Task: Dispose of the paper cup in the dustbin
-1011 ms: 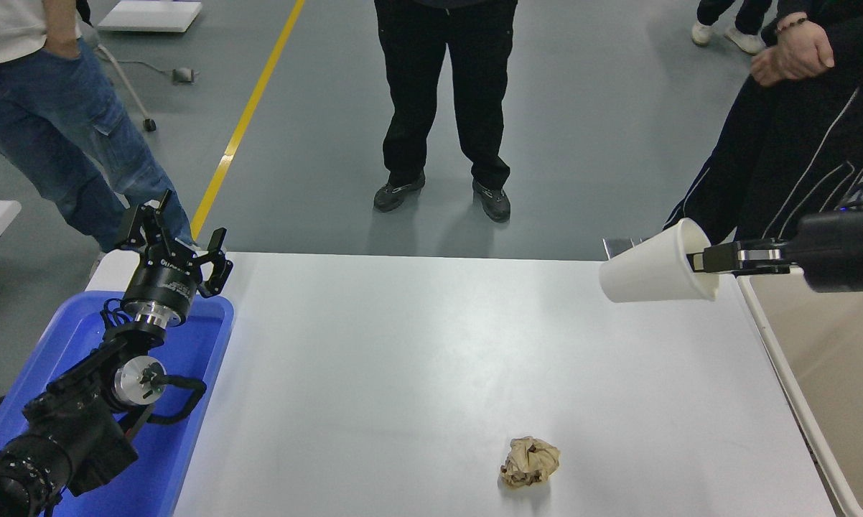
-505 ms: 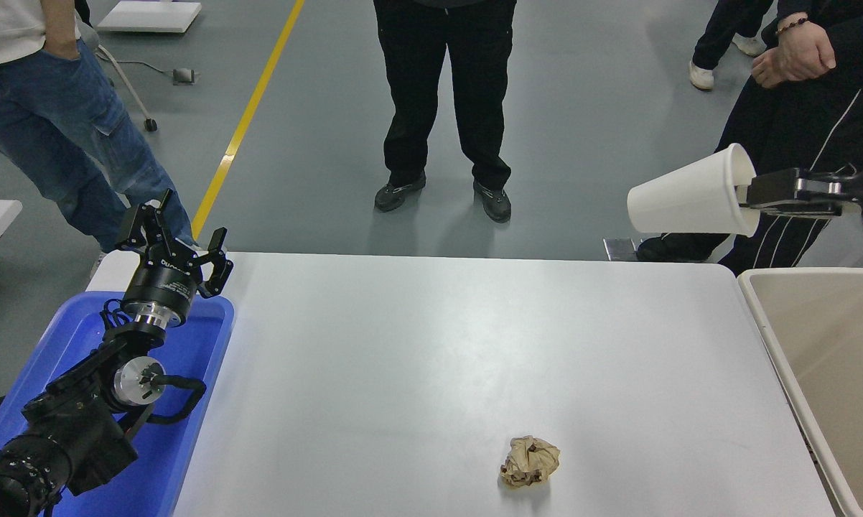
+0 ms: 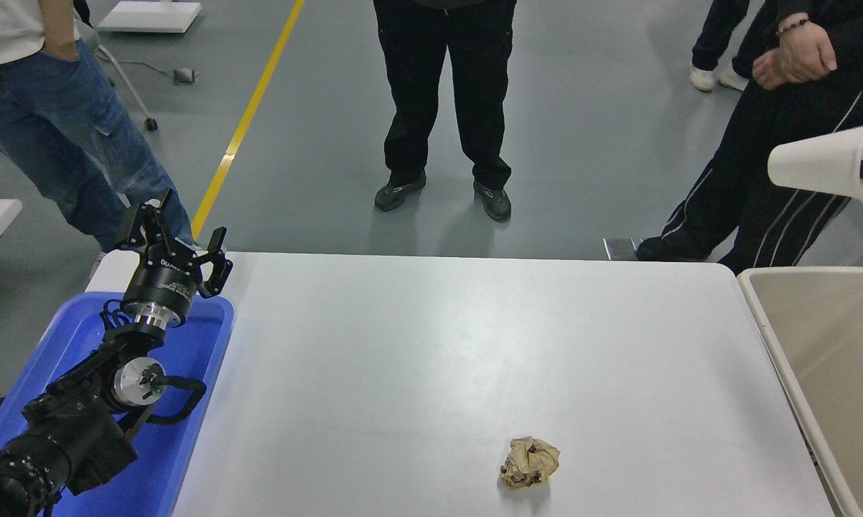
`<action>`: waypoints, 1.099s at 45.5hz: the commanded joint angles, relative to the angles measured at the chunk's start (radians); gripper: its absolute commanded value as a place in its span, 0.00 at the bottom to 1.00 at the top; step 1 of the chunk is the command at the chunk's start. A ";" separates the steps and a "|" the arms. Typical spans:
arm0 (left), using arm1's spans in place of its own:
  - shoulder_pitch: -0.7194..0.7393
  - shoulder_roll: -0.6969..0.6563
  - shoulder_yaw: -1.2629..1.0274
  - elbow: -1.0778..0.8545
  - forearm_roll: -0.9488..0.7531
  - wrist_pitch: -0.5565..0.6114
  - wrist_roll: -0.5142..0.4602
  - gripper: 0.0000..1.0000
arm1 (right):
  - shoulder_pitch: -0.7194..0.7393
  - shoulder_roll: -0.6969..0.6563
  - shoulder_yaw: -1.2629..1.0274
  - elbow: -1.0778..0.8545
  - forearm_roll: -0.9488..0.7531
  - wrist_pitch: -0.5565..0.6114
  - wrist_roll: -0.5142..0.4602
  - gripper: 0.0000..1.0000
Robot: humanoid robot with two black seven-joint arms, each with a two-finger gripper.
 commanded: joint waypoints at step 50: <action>0.000 0.000 0.000 0.000 0.000 0.000 0.000 1.00 | -0.574 0.466 0.029 -0.417 0.360 -0.378 -0.485 0.00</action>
